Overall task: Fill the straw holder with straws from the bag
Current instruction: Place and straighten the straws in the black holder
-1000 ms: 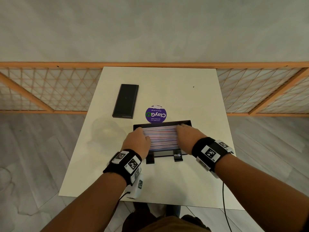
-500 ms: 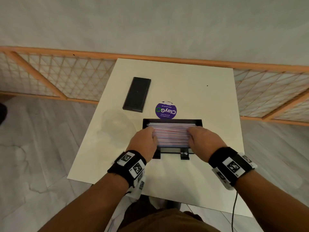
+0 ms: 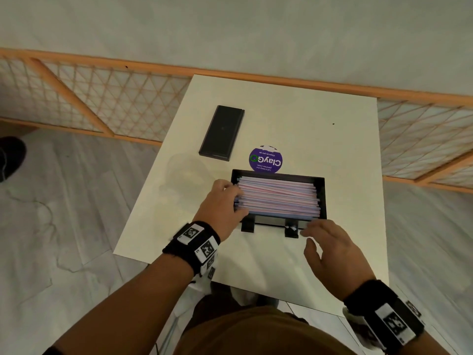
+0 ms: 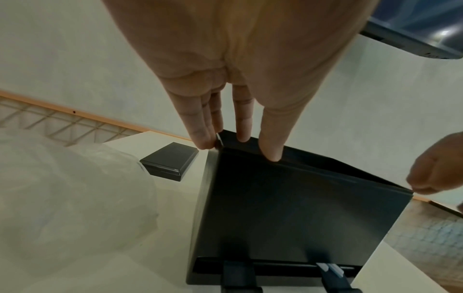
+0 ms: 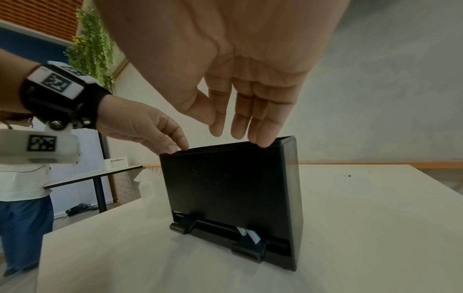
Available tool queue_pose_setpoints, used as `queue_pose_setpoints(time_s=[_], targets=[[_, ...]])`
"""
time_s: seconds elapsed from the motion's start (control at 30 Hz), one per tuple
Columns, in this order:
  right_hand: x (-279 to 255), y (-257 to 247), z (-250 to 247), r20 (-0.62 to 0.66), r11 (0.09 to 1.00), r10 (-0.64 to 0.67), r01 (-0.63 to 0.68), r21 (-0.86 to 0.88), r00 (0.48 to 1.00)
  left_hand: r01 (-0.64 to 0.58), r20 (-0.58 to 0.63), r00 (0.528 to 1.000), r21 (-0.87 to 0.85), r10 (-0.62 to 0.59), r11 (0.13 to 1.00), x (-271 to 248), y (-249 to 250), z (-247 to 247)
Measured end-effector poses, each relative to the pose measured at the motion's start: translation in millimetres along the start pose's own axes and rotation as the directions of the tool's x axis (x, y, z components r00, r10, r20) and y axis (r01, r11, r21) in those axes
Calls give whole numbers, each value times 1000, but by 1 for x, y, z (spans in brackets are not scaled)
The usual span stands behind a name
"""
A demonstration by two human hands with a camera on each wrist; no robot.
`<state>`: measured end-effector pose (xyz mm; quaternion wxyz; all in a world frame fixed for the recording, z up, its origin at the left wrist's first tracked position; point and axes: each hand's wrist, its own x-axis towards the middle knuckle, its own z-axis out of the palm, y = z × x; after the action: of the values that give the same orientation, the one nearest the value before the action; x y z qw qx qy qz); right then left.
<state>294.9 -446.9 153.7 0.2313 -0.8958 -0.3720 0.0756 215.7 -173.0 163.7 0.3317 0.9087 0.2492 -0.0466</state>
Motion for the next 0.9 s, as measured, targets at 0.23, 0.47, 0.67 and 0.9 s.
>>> queue_pose_setpoints(time_s=[0.23,0.47,0.67,0.9], targets=[[-16,5,25,228,987,160,-160,-16,960,-55,-3,998,80,56,995,3,-5,2],[4,26,77,244,763,576,-620,181,780,-81,-13,997,35,81,996,3,-13,3],[26,23,107,194,541,746,-750,381,637,-85,-28,996,-3,85,996,6,-13,4],[23,0,127,86,549,764,-714,434,640,-98,-30,995,-17,97,995,7,-17,5]])
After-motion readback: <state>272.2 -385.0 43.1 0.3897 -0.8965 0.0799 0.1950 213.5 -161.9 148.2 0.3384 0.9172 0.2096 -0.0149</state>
